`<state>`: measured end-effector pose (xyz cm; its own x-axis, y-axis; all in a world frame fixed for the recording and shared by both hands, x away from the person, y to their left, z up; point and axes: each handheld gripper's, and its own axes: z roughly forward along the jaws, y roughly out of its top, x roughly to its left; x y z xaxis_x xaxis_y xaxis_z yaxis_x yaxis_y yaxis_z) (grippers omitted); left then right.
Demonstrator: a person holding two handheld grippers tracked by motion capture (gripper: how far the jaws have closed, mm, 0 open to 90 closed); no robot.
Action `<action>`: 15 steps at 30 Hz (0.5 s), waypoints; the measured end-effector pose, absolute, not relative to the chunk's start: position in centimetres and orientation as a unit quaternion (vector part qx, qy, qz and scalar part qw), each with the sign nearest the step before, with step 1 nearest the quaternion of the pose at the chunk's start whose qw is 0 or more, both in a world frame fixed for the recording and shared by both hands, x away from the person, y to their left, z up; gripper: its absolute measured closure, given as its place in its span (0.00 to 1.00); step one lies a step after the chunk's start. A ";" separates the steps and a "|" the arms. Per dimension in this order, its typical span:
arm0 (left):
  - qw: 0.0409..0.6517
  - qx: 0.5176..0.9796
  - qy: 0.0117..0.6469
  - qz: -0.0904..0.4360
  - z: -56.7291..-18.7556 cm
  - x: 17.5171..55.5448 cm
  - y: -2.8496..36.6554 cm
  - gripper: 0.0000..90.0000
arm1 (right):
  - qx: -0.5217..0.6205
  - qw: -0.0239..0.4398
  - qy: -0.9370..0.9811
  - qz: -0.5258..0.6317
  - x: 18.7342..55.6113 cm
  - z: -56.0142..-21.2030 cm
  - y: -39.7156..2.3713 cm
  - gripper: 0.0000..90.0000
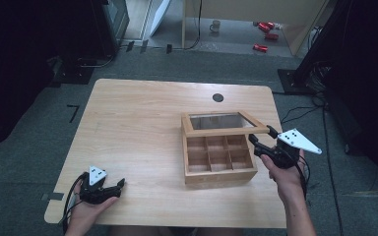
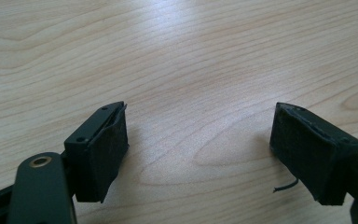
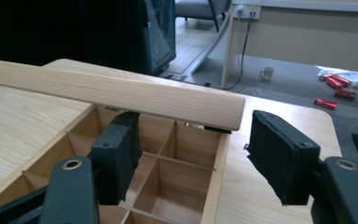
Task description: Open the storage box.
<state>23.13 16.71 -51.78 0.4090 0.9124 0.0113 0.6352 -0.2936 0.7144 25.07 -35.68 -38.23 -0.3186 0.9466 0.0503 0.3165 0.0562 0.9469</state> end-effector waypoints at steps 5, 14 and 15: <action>0.324 0.774 0.499 0.215 -51.8 23.1 16.7 0.22 | 0.476 0.323 0.653 0.493 25.8 -37.6 -35.7 0.41; 0.324 0.776 0.496 0.215 -51.8 23.1 16.7 0.23 | 0.459 0.322 0.646 0.517 27.6 -36.7 -36.0 0.43; 0.324 0.777 0.495 0.215 -51.8 23.1 16.7 0.23 | 0.457 0.322 0.647 0.519 27.9 -36.5 -36.1 0.43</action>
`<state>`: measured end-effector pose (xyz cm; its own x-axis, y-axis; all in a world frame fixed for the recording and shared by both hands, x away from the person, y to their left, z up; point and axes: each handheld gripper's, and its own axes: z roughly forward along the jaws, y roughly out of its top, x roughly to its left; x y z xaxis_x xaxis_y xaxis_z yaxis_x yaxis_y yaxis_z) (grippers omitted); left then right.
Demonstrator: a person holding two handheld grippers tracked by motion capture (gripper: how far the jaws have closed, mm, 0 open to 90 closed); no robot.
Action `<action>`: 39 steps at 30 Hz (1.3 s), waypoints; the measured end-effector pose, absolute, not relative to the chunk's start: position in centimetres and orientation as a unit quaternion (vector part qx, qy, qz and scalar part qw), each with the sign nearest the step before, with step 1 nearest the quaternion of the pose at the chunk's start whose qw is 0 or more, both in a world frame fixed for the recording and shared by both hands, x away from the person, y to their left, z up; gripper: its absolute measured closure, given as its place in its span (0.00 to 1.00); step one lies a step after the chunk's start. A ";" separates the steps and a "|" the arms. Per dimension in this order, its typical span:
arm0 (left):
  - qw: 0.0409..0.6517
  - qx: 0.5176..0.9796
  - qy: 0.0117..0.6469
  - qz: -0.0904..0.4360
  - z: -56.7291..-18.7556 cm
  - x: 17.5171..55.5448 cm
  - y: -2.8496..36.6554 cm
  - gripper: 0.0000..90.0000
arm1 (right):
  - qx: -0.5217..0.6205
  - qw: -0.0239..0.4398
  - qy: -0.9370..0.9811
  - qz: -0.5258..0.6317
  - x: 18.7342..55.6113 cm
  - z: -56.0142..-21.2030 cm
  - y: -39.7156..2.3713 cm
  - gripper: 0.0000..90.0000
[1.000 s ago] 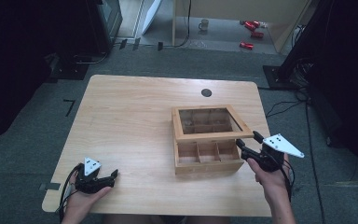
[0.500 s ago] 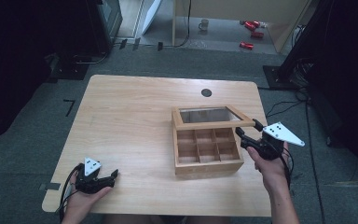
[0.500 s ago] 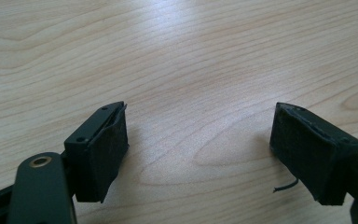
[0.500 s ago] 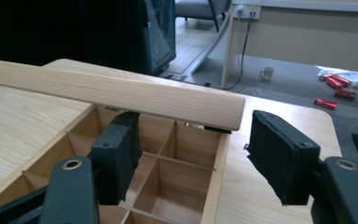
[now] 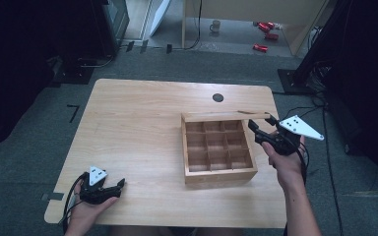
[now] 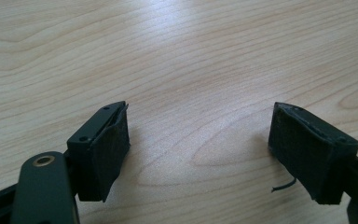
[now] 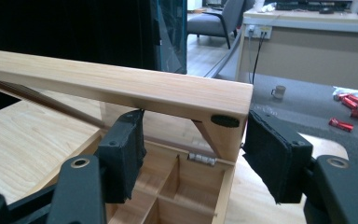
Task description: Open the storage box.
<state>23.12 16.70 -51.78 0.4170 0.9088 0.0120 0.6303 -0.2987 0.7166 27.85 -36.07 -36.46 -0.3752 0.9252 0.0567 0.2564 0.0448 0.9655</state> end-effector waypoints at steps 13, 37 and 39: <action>0.326 0.777 0.495 0.214 -51.8 23.1 16.7 0.23 | 0.439 0.314 0.647 0.538 30.3 -35.4 -36.6 0.43; 0.325 0.777 0.495 0.214 -51.8 23.1 16.7 0.24 | 0.427 0.316 0.668 0.521 33.1 -36.7 -36.5 0.43; 0.325 0.777 0.495 0.214 -51.8 23.1 16.7 0.24 | 0.425 0.310 0.665 0.531 33.5 -36.9 -36.7 0.43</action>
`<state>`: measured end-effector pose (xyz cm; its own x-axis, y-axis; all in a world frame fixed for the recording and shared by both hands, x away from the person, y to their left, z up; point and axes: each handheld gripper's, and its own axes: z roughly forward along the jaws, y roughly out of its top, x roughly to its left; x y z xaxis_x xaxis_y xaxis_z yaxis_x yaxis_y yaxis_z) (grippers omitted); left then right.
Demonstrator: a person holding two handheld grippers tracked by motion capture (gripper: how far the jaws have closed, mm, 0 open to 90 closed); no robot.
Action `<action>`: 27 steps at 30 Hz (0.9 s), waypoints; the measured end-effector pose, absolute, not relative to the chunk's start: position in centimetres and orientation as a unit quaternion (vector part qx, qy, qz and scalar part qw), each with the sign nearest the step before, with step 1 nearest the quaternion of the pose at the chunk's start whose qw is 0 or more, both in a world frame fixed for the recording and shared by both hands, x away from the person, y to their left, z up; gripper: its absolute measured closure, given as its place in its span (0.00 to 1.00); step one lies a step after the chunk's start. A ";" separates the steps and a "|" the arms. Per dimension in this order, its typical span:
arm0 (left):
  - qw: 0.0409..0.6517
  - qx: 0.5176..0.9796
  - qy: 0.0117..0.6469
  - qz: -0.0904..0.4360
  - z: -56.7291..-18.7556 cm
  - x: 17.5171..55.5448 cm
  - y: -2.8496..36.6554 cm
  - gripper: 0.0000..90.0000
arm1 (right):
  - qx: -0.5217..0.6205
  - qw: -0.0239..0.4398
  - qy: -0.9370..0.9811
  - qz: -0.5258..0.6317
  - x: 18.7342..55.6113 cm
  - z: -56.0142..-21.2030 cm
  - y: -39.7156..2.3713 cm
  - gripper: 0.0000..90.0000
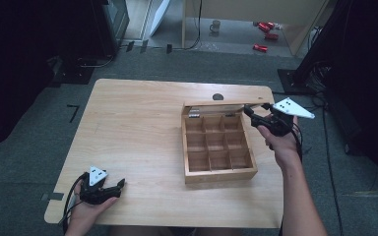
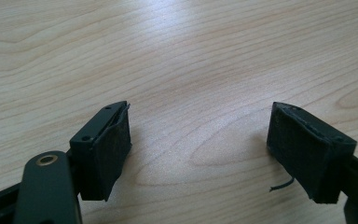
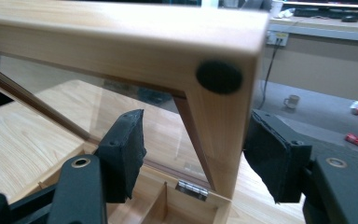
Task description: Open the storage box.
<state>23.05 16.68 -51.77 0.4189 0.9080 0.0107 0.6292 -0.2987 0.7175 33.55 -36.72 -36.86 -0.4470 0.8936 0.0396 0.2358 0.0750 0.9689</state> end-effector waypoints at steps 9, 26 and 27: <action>0.326 0.777 0.495 0.214 -51.8 23.0 16.7 0.25 | 0.392 0.291 0.690 0.535 35.7 -36.7 -37.7 0.49; 0.326 0.777 0.494 0.213 -51.8 23.0 16.7 0.25 | 0.352 0.328 0.730 0.485 35.8 -36.1 -37.8 0.65; 0.326 0.777 0.494 0.213 -51.8 23.0 16.7 0.25 | 0.351 0.329 0.731 0.483 35.8 -36.1 -37.8 0.65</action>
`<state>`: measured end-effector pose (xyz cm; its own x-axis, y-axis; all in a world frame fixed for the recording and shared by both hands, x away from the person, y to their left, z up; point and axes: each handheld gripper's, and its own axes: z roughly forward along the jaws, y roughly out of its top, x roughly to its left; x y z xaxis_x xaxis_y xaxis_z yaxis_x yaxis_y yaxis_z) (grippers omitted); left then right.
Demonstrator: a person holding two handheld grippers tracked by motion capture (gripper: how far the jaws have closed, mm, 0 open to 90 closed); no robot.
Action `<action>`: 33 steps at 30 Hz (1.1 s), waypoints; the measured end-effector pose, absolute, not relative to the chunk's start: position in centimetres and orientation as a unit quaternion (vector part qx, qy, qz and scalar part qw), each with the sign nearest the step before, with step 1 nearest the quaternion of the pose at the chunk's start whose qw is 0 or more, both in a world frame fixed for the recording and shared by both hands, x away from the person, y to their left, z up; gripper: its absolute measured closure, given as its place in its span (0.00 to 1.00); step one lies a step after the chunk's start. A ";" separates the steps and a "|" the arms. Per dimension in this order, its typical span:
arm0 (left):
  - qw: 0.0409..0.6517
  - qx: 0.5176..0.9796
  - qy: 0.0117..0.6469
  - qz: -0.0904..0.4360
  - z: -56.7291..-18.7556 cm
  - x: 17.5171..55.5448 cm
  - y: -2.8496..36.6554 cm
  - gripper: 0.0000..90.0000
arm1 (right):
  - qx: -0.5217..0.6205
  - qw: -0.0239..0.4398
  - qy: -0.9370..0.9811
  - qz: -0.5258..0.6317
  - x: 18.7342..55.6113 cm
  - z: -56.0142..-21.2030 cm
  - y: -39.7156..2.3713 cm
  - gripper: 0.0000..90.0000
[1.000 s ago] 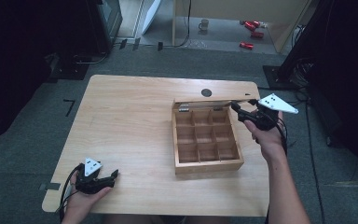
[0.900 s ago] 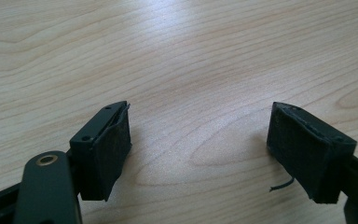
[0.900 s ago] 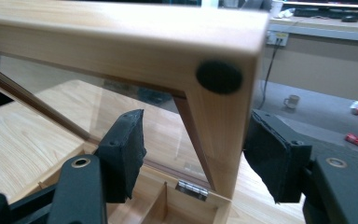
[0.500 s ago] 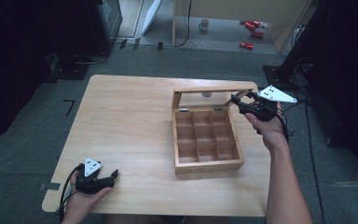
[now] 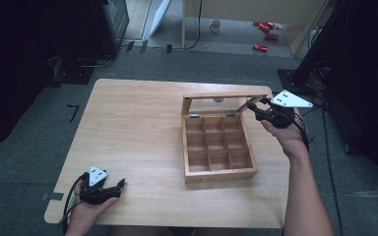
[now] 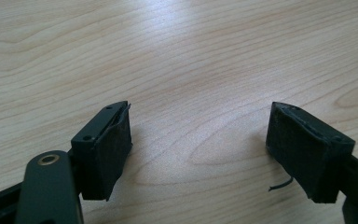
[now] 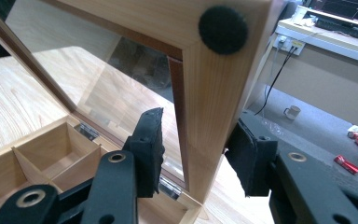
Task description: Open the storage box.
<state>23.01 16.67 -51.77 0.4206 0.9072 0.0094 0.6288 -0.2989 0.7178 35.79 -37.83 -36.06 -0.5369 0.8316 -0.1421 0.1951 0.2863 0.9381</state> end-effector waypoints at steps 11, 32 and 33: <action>0.326 0.778 0.493 0.214 -51.8 23.0 16.7 0.25 | 0.397 0.311 0.709 0.493 36.5 -35.0 -38.2 0.75; 0.325 0.778 0.493 0.213 -51.8 23.0 16.7 0.25 | 0.469 0.290 0.662 0.508 40.4 -35.1 -38.1 0.75; 0.325 0.778 0.493 0.213 -51.8 23.0 16.7 0.25 | 0.472 0.290 0.660 0.508 40.6 -35.2 -38.1 0.75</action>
